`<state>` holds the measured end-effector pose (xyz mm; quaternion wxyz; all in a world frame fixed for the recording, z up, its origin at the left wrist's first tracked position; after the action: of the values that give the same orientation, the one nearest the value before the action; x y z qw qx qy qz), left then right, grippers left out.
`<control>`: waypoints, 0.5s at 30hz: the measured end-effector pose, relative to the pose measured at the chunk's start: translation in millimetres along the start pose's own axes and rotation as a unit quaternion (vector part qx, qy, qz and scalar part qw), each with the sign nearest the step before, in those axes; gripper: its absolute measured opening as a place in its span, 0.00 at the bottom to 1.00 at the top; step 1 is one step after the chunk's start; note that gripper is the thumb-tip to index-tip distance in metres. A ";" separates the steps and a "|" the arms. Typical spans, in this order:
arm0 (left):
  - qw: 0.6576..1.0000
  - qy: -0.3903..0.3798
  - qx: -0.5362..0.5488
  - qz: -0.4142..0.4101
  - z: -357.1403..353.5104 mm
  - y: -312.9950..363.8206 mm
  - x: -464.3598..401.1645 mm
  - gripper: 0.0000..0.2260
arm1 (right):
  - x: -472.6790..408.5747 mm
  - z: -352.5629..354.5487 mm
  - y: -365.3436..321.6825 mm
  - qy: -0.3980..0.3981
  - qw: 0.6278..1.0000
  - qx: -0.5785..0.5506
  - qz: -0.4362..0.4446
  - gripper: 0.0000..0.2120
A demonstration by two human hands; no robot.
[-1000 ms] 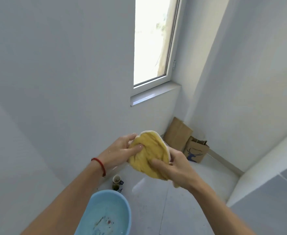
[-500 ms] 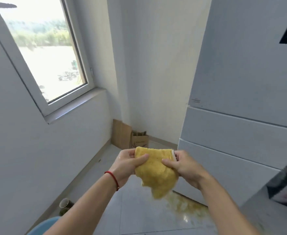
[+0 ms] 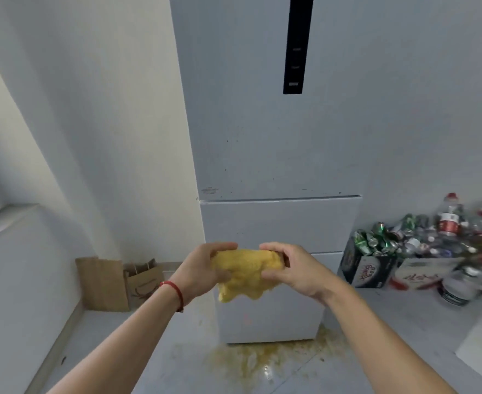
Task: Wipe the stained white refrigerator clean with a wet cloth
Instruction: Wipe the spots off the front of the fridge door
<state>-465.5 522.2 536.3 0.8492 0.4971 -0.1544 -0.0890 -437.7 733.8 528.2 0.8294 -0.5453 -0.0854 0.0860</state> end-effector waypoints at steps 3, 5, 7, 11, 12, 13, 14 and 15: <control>0.975 0.080 -0.187 -0.093 8.0 36.5 -22.8 0.20 | -9.6 19.2 -20.6 0.023 0.992 0.122 0.020 0.17; 0.967 0.089 -0.206 -0.120 15.4 51.4 -40.8 0.12 | -22.5 32.4 -31.1 0.060 0.974 0.217 0.034 0.09; 0.978 0.087 -0.161 -0.103 28.1 57.2 -58.4 0.04 | -28.4 48.5 -41.7 0.106 0.963 0.244 0.039 0.05; 0.989 -0.070 0.120 -0.051 45.1 60.7 -99.2 0.18 | -30.1 71.6 -62.5 0.179 0.984 0.014 -0.003 0.13; 0.979 -0.109 0.164 -0.050 40.6 66.6 -101.4 0.19 | -29.9 72.1 -65.4 0.187 0.981 -0.047 -0.015 0.12; 0.971 -0.137 0.188 -0.048 34.8 70.7 -104.2 0.18 | -32.5 69.5 -67.1 0.198 0.976 -0.088 -0.022 0.12; 0.968 -0.148 0.195 -0.050 28.8 75.1 -105.6 0.17 | -35.2 66.4 -68.4 0.208 0.970 -0.118 -0.032 0.13; 0.968 -0.145 0.199 -0.052 23.9 78.8 -108.3 0.16 | -38.4 63.5 -69.6 0.219 0.964 -0.145 -0.043 0.14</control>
<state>-575.5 574.4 597.1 0.6960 0.6452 -0.2641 -0.1718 -486.4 754.1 615.2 0.7429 -0.6610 0.0631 -0.0848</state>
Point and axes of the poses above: each hand's wrist, its own x-axis away from the middle knuckle, its own z-axis out of the back of the hand, y = z × x, the point moved 6 cm from there along -x, towards the middle knuckle, and after that the axes turned 4 degrees about z, right-handed, at the moved point
